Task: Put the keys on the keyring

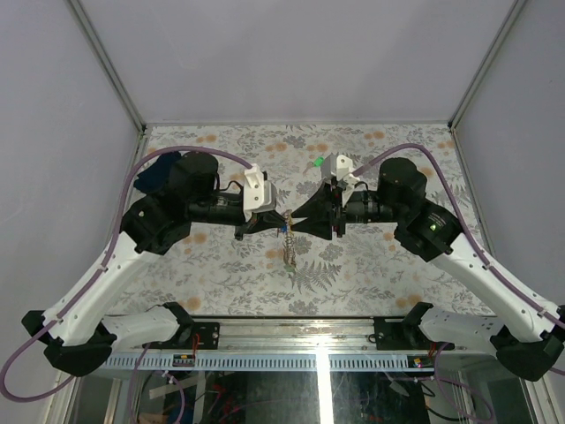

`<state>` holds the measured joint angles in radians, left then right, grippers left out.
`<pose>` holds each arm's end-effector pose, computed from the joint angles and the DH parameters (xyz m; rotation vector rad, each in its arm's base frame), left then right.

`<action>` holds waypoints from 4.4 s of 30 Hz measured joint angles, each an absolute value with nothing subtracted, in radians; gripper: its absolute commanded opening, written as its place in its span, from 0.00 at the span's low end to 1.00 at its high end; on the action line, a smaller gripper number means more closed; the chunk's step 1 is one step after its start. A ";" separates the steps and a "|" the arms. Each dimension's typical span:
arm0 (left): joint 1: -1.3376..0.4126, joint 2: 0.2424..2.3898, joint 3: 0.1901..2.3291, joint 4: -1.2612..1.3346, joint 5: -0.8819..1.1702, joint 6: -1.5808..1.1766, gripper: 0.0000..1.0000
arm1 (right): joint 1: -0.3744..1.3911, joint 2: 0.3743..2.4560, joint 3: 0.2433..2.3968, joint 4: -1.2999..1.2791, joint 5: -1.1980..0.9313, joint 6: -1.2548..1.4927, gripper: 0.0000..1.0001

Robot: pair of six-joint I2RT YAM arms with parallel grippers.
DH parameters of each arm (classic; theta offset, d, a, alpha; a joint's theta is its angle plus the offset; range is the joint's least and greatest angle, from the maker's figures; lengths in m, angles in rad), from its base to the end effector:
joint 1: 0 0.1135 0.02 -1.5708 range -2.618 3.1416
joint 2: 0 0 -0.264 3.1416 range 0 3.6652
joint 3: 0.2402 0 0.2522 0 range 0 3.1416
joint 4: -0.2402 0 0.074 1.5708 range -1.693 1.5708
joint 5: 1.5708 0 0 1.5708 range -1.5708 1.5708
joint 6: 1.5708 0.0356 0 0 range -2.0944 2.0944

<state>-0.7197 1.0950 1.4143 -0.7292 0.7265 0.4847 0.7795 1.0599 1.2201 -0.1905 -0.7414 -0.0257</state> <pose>0.1386 -0.1530 0.4419 1.4758 1.3056 -0.8687 0.1420 0.1741 0.4391 -1.1911 1.2453 1.1584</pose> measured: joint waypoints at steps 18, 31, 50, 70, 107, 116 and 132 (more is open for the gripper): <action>-0.740 1.108 1.429 -0.773 0.688 0.522 0.00 | 0.780 1.117 1.227 -0.216 -0.746 -0.027 0.25; -0.742 1.113 1.430 -0.773 0.677 0.522 0.00 | 0.780 1.129 1.228 -0.221 -0.756 -0.030 0.00; -0.746 0.933 1.309 -0.556 0.733 0.443 0.26 | 0.780 0.993 1.179 -0.119 -0.787 -0.023 0.00; -0.746 0.843 1.108 -0.044 0.831 0.142 0.26 | 0.780 0.954 1.159 0.044 -0.885 0.050 0.00; -0.746 0.893 1.108 -0.013 0.899 0.112 0.00 | 0.780 0.947 1.133 0.106 -0.883 0.089 0.00; -0.746 0.892 1.108 -0.014 0.898 0.113 0.00 | 0.780 0.932 1.093 0.198 -0.875 0.143 0.00; -0.746 0.887 1.108 -0.012 0.879 0.121 0.00 | 0.780 0.907 0.999 0.399 -0.796 0.263 0.00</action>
